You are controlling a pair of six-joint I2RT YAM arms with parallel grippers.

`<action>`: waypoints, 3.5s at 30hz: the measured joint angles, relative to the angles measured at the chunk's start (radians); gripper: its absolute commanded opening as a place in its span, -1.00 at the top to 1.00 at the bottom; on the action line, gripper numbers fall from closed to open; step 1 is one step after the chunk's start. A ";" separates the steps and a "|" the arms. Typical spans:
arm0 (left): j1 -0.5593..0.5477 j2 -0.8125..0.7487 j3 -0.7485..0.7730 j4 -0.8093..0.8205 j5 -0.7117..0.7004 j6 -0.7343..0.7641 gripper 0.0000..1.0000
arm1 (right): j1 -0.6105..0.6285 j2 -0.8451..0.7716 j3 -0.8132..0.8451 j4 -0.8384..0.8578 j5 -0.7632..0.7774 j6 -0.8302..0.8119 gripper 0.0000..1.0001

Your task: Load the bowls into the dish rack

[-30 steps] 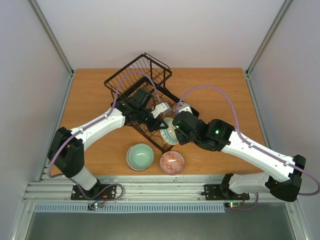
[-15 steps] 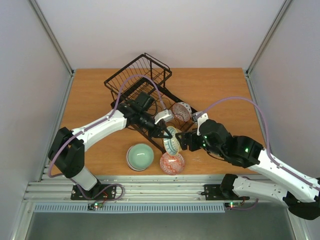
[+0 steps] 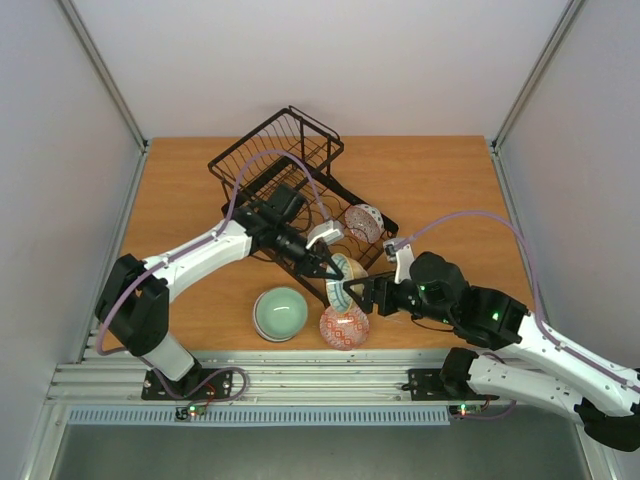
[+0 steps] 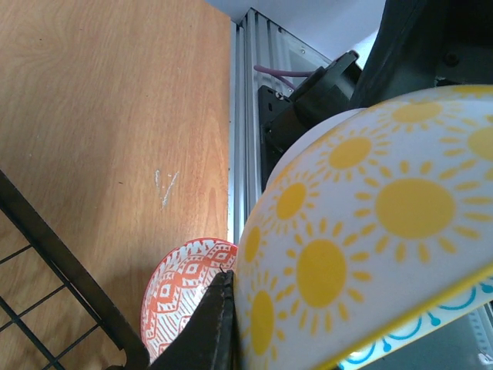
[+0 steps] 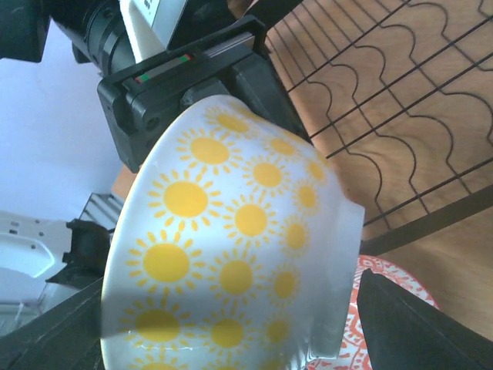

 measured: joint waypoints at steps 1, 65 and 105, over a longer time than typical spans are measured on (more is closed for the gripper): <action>0.002 -0.001 -0.003 0.003 0.005 0.000 0.99 | 0.000 0.000 -0.006 0.009 -0.013 0.006 -0.55; 0.089 -0.345 -0.086 0.139 -0.724 -0.008 -0.99 | -0.201 0.871 0.523 -0.304 0.388 -0.622 0.97; 0.128 -0.378 -0.117 0.294 -1.122 -0.034 -0.99 | -0.229 1.095 0.573 -0.145 0.352 -0.702 0.96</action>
